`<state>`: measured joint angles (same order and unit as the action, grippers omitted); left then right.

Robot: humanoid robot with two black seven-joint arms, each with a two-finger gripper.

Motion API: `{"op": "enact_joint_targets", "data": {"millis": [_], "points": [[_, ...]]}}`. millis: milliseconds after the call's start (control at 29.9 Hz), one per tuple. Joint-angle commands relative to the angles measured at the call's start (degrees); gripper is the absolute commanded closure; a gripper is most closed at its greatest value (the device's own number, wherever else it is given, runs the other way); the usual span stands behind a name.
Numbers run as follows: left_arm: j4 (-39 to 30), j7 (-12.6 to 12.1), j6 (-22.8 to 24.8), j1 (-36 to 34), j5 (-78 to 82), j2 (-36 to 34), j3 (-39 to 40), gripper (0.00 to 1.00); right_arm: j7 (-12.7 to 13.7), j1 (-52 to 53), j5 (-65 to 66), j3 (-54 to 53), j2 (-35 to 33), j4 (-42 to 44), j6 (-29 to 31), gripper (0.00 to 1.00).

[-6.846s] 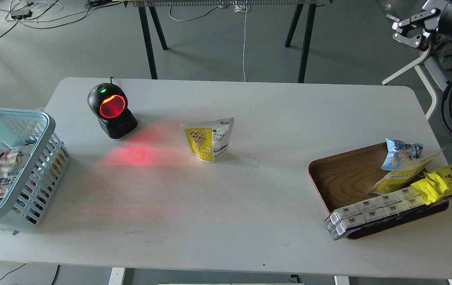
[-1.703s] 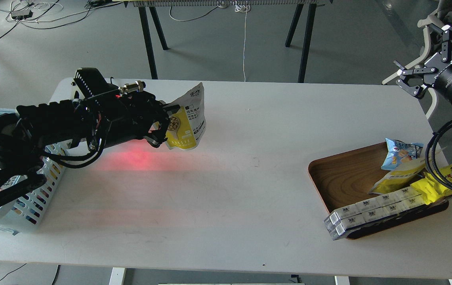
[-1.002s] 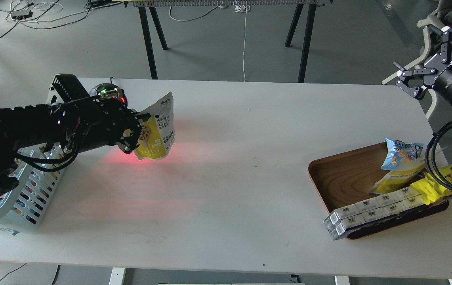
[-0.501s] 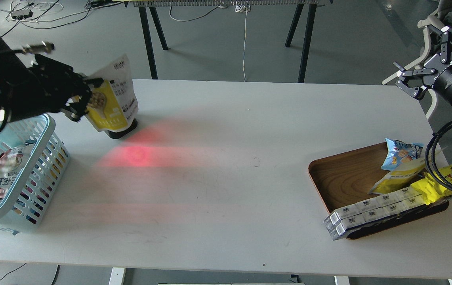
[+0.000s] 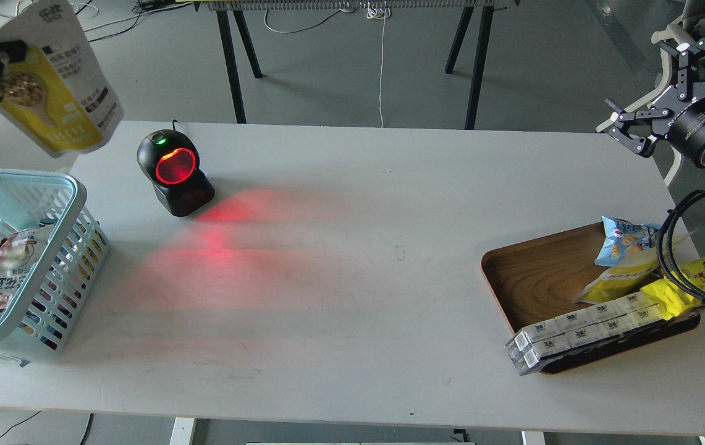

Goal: Scan snack and place in basket
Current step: 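Raise the packet above the basket and release it inside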

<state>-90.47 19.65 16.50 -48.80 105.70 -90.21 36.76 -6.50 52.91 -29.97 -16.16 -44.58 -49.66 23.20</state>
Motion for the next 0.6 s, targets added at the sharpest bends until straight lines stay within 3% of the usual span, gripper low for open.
{"op": "enact_joint_targets", "data": {"millis": [0,234,568], "points": [[5.0,3.1,-1.3,0.0,-0.1,-1.8,-2.2,0.99,0.0,0.0,0.0,0.0,0.0,0.0,0.1,0.02],[8.5,5.9,-4.4,0.0,-4.7,-5.5,-9.5,0.99,0.0,0.0,0.0,0.0,0.0,0.5,0.1,0.02],[9.2,5.8,-17.5,0.0,-7.5,-8.0,-27.0,0.99,0.0,0.0,0.1,0.0,0.0,0.4,0.1,0.02]]}}
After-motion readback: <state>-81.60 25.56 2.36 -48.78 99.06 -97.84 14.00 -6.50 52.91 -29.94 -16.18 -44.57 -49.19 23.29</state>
